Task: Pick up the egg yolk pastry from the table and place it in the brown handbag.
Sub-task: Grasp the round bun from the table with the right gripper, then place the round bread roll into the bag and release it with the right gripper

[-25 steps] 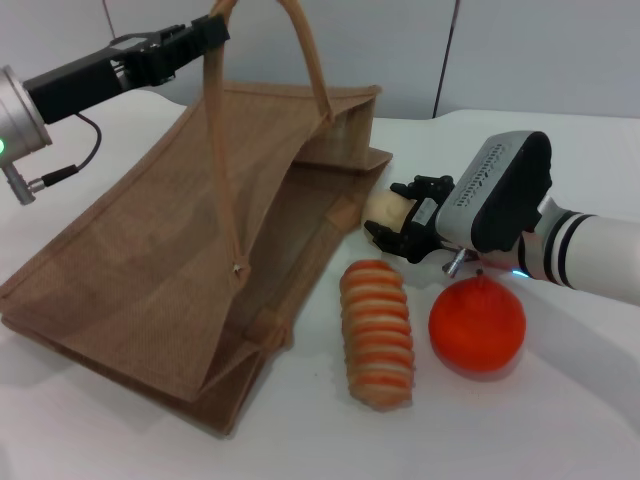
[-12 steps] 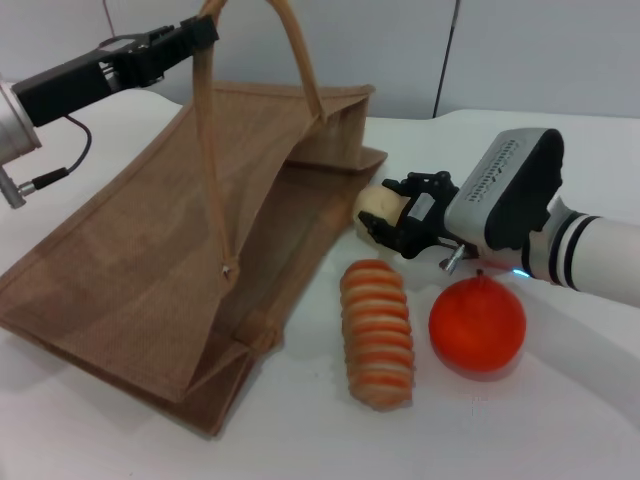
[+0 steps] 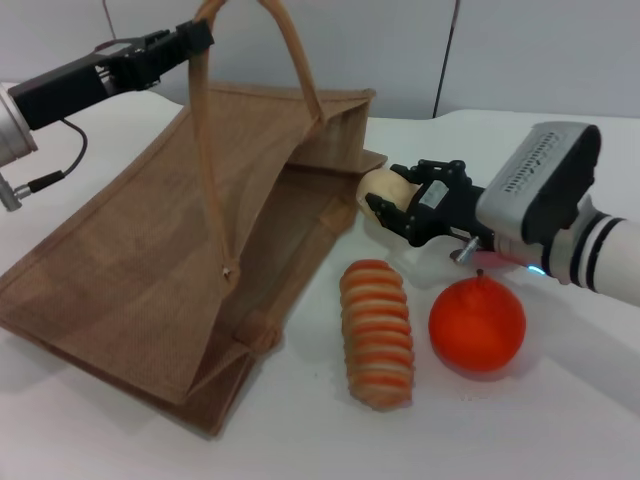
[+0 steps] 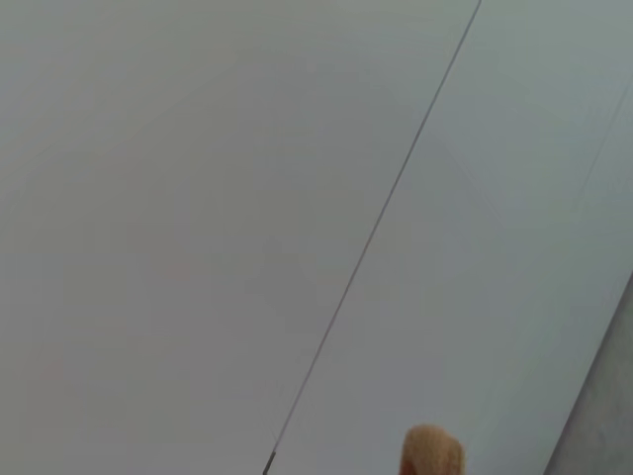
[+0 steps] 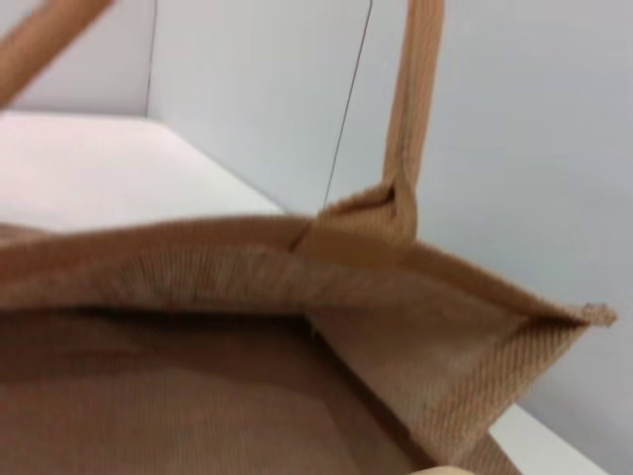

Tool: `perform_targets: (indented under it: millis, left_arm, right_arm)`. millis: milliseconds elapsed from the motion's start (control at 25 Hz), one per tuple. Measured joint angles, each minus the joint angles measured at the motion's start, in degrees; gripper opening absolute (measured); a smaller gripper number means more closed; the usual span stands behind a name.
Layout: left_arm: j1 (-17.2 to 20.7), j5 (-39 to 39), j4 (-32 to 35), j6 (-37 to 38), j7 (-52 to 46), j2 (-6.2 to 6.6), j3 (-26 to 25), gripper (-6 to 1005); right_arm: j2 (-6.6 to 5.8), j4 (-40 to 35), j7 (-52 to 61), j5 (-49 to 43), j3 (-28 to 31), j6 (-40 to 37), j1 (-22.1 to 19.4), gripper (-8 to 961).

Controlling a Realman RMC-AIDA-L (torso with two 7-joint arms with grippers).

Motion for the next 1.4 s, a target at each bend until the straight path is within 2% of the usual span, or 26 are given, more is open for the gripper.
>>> perform_targets:
  millis: [240,400,480,1000,1280,1400]
  left_arm:
    - [0.0,0.1,-0.1,0.0,0.0,0.26,0.1,115]
    - [-0.6,0.2,-0.2,0.0,0.0,0.32,0.4,115]
    - [-1.2,0.2,-0.2,-0.1,0.0,0.17,0.6,115]
    - [-4.1,0.2,0.0,-4.6,-1.5,-0.6,1.0,115]
    - [-4.3,-0.2,0.1,-8.5,-1.5,-0.6,0.4,115]
    - [-4.6,-0.6,0.1,-11.3,-1.9,-0.22,0.3,115]
  right_arm:
    - [-0.24,-1.3,0.2,-0.2,0.4,-8.9,-1.5,485]
    - [-0.26,-3.2,1.0,-0.6,-1.3,-16.7,-1.7,476]
    - [-0.26,-3.8,2.0,-0.7,-2.6,-17.7,-1.1,468]
    - [0.23,-2.8,2.7,-0.7,-6.9,-14.4,3.0,457]
    - [0.38,0.2,3.0,-0.7,-10.6,-9.8,5.8,447]
    - [0.45,1.5,2.9,-0.7,-12.0,-7.8,7.1,447]
